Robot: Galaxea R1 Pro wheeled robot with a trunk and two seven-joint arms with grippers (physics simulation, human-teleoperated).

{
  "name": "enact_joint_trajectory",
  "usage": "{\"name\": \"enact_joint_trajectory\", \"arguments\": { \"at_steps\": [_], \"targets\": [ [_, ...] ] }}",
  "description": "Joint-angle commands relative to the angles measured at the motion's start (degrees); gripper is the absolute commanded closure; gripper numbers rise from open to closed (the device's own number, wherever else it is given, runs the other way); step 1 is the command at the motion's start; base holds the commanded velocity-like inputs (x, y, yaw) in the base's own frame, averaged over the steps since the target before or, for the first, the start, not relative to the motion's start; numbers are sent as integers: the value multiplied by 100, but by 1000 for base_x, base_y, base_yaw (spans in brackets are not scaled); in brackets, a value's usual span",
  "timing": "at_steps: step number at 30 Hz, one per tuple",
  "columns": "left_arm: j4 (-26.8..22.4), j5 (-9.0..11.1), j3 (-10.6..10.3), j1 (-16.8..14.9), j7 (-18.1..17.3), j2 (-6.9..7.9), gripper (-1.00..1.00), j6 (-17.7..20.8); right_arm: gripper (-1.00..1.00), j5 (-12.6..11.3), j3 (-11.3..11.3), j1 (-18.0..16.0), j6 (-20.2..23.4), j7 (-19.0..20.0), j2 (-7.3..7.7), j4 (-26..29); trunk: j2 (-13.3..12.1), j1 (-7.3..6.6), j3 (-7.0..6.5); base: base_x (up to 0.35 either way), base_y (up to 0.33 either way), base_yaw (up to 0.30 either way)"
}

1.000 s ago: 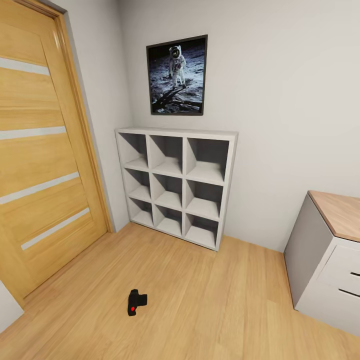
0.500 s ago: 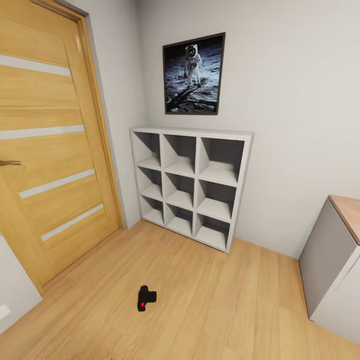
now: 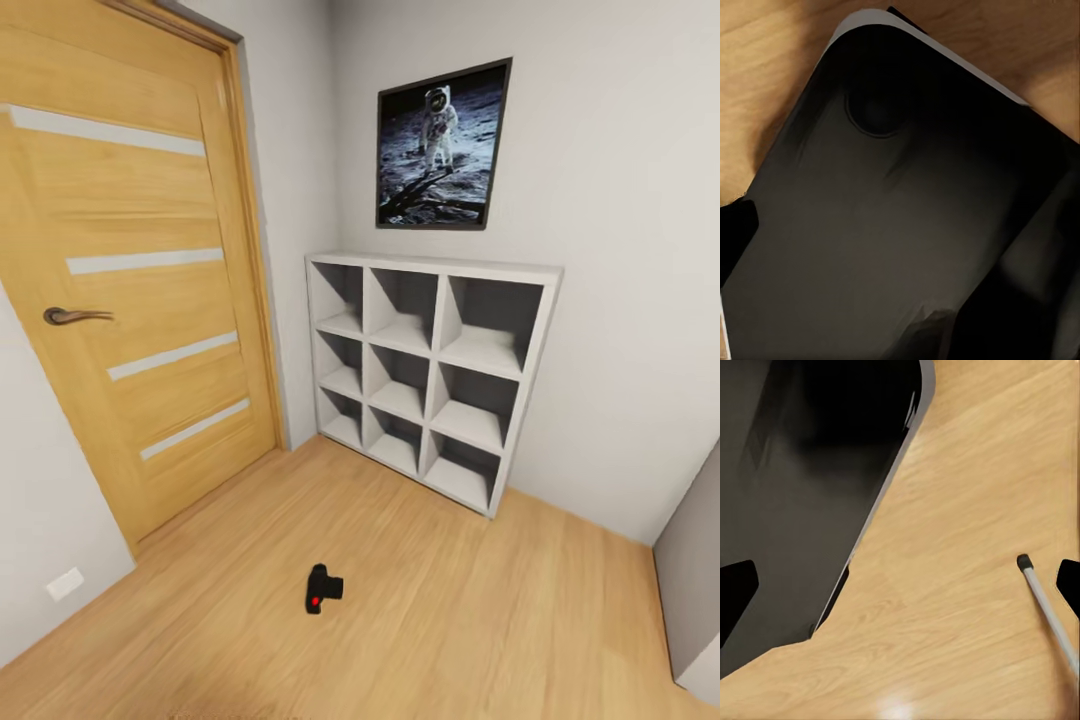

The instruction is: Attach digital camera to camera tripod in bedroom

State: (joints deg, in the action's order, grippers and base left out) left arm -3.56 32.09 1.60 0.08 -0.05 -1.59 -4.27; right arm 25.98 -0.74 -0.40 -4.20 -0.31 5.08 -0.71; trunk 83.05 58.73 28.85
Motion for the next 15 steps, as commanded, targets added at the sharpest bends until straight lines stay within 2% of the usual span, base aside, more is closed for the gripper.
{"name": "enact_joint_trajectory", "arguments": {
  "at_steps": [1,9,15],
  "targets": [
    [-5,7,15,1,0,-2,-100,-12,-100,14,-6,-4,-22,-3,1,-8,3,0,5,0,0,279],
    [-5,68,16,1,20,0,-100,-35,-100,-8,-6,-4,-16,-9,-4,-9,3,0,5,0,0,289],
    [-3,337,16,1,22,13,-100,-38,-100,-23,-4,-4,-23,-12,-6,-14,3,0,5,0,0,298]
  ]
}}
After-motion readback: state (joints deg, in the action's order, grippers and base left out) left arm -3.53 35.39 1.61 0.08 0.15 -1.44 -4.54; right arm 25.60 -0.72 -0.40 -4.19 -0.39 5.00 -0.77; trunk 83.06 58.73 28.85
